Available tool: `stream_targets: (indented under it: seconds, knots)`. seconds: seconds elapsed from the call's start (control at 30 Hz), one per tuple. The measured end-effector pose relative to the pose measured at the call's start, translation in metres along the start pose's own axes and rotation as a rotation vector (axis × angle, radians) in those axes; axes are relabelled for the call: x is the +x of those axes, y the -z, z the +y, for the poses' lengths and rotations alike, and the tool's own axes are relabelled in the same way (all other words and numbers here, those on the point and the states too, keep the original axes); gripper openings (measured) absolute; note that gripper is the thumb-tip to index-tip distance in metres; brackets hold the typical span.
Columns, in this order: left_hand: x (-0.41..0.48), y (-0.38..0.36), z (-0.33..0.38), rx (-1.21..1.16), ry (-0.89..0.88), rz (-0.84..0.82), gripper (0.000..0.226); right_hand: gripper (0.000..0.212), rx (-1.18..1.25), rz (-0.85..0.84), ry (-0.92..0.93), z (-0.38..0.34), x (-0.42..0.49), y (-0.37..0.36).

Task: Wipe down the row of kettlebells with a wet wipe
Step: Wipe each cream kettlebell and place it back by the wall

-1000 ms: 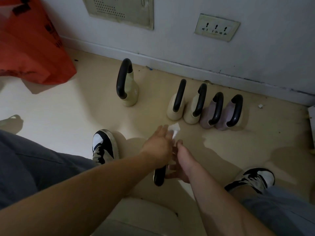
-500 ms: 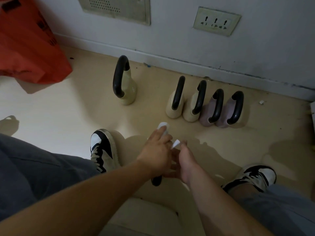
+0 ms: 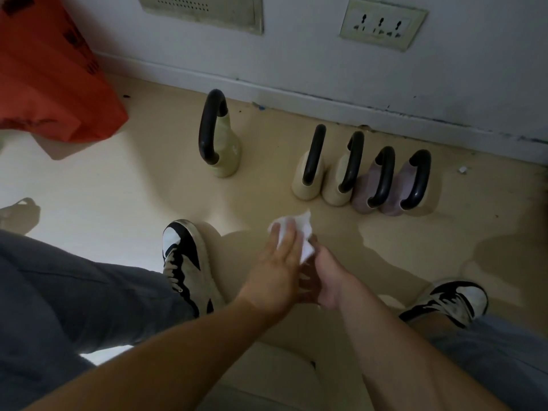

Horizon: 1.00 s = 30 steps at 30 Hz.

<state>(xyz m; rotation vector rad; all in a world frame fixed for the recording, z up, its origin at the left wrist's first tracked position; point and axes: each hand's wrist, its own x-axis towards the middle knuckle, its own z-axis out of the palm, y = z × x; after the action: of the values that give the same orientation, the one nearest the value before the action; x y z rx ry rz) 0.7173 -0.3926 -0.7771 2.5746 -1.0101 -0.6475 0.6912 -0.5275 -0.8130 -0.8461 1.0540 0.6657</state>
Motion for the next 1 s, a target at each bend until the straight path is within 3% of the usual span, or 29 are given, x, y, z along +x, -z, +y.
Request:
stream_targets:
  seconds: [0.1,0.27,0.4,0.5,0.6,0.73,0.87,0.93,1.0]
  knots:
    - [-0.038,-0.011,0.005,-0.006,-0.031,-0.004,0.077,0.065,0.074,-0.051,0.003,-0.002,-0.008,-0.006]
    - [-0.069,-0.002,0.033,-0.201,0.337,-0.219,0.074,0.079,0.073,0.067,0.006,0.003,-0.004,-0.02]
    - [-0.077,0.001,0.021,-0.49,0.52,-0.148,0.039,0.068,-0.022,0.154,0.061,0.006,-0.009,-0.023]
    - [-0.067,-0.001,0.013,-0.874,0.841,-0.182,0.042,0.067,-0.026,0.152,0.063,0.012,-0.013,-0.025]
    - [-0.057,-0.003,0.018,-1.078,0.965,-0.103,0.043,0.068,-0.011,0.168,0.096,0.016,-0.013,-0.02]
    - [-0.036,0.03,0.004,-0.918,0.896,0.035,0.047,0.055,0.014,0.13,0.076,0.016,-0.007,-0.01]
    - [0.008,0.062,-0.002,-0.857,0.651,0.226,0.04,0.056,0.006,0.13,0.065,0.012,0.001,-0.003]
    - [0.043,0.064,0.003,-0.614,0.469,0.187,0.041,0.057,0.026,0.158,0.039,0.01,-0.001,-0.002]
    - [0.072,0.057,0.009,-0.307,0.277,0.039,0.037,0.063,0.028,0.15,0.028,0.01,-0.001,0.0]
